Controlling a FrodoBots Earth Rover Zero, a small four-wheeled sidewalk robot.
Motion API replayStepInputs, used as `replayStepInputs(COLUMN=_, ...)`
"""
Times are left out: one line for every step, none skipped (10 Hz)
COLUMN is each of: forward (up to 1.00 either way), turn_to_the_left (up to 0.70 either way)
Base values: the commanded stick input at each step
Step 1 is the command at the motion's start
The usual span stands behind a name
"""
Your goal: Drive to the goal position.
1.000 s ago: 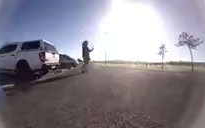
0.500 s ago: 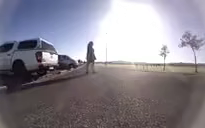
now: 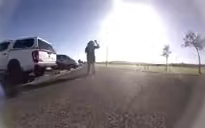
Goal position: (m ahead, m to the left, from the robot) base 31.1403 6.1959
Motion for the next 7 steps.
replayStepInputs(forward=0.7, turn_to_the_left=0.0)
replayStepInputs(forward=0.7, turn_to_the_left=0.0)
replayStepInputs(forward=0.7, turn_to_the_left=0.0)
replayStepInputs(forward=0.7, turn_to_the_left=0.0)
replayStepInputs(forward=0.7, turn_to_the_left=0.0)
replayStepInputs(forward=0.7, turn_to_the_left=0.0)
replayStepInputs(forward=0.7, turn_to_the_left=0.0)
